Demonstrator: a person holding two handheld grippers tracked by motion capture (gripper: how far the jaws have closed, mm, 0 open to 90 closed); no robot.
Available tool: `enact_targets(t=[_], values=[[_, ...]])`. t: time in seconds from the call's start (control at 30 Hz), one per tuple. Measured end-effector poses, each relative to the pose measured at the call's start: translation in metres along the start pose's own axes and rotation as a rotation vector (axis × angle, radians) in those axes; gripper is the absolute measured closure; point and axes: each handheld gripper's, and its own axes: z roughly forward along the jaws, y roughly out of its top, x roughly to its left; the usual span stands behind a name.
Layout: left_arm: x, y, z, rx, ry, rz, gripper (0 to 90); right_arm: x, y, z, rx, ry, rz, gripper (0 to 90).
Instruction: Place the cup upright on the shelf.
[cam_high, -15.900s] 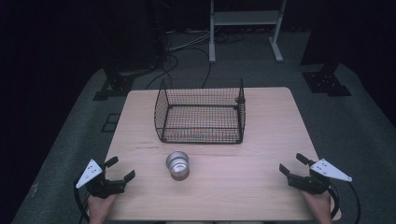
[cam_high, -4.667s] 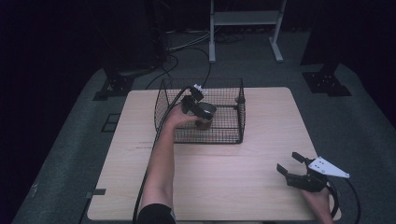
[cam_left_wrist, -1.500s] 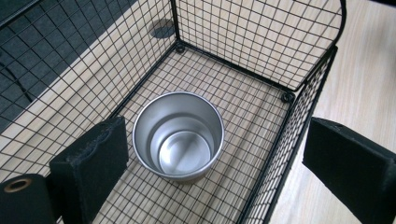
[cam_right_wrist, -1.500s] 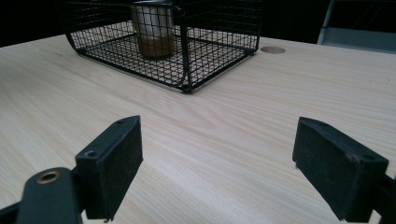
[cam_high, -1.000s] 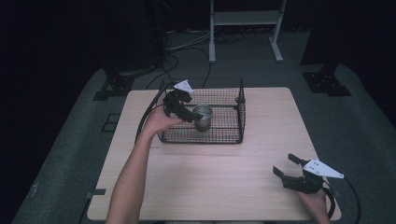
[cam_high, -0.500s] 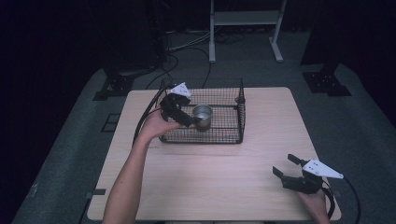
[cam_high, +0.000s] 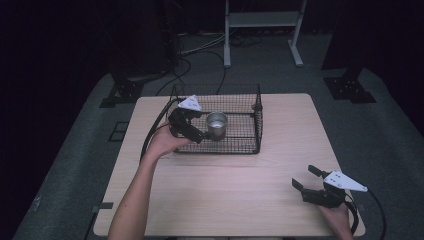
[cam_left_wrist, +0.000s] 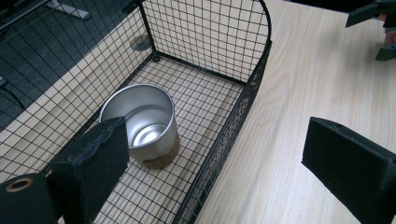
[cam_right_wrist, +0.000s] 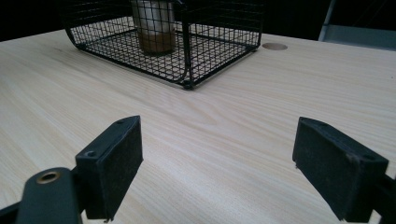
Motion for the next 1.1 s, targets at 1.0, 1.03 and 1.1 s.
enact_targets(t=[1.0,1.03,1.1], values=[[-0.024,-0.040,-0.015,-0.025,-0.009,-0.021,6.2,0.000,0.000,0.000,0.003,-0.006,-0.006,15.2],[-0.025,-0.041,-0.015,-0.029,-0.010,-0.024,6.2,0.000,0.000,0.000,0.004,-0.006,-0.005,15.2],[-0.026,-0.044,-0.016,-0.030,-0.009,-0.023,6.2,0.000,0.000,0.000,0.004,-0.007,-0.005,15.2]])
